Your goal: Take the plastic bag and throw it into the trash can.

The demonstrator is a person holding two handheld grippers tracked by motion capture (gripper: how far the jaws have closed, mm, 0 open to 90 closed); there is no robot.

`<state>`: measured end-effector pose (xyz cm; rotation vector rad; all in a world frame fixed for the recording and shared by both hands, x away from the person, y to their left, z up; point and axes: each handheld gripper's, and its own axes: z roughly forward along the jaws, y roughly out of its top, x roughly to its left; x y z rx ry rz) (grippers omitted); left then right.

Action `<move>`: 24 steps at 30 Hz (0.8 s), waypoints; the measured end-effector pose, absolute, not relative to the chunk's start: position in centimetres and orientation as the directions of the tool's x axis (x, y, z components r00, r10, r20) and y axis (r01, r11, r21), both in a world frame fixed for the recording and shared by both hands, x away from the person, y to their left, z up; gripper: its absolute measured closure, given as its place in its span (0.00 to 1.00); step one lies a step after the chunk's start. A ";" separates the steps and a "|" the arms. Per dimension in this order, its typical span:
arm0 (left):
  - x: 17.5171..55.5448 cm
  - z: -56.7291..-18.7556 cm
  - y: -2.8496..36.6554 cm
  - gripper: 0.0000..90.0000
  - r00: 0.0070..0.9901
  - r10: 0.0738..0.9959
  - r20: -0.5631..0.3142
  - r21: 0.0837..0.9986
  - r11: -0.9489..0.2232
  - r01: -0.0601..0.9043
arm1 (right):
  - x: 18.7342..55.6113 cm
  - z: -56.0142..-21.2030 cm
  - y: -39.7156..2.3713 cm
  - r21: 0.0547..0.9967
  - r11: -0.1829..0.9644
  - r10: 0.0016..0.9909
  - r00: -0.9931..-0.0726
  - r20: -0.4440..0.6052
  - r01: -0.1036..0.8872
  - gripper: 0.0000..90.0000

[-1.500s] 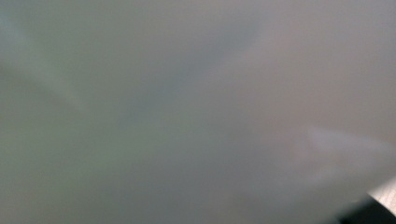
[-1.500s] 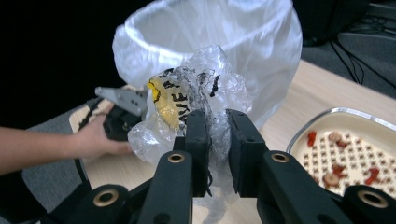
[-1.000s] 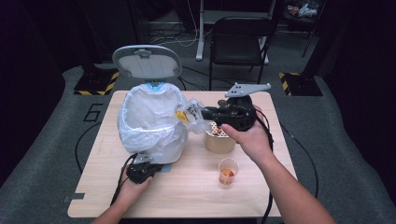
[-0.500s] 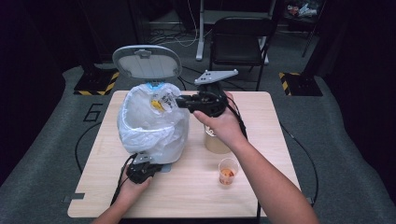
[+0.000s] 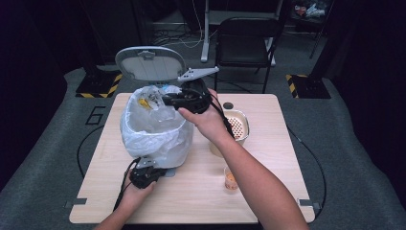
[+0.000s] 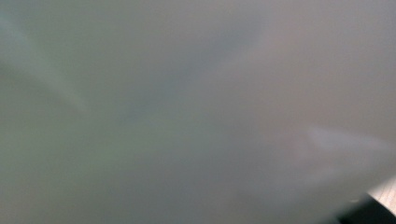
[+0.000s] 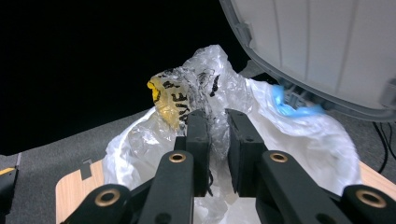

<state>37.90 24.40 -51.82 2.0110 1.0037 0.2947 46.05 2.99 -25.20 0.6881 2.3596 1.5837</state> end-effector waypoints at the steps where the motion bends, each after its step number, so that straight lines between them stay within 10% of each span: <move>1: 37.9 -51.8 24.4 1.00 0.650 0.745 -0.151 0.775 -0.319 0.546 | 46.1 -25.3 3.3 0.915 0.311 0.491 -0.868 0.077 0.257 0.89; 12: 37.9 -51.8 24.4 1.00 0.651 0.744 -0.151 0.777 -0.317 0.544 | 46.3 -26.5 6.3 0.904 0.346 0.500 -0.865 0.051 0.253 0.53; 24: 38.1 -51.8 24.8 1.00 0.674 0.729 -0.118 0.769 -0.363 0.527 | 43.7 -27.4 -0.2 0.905 0.347 0.562 -0.827 0.007 0.244 0.47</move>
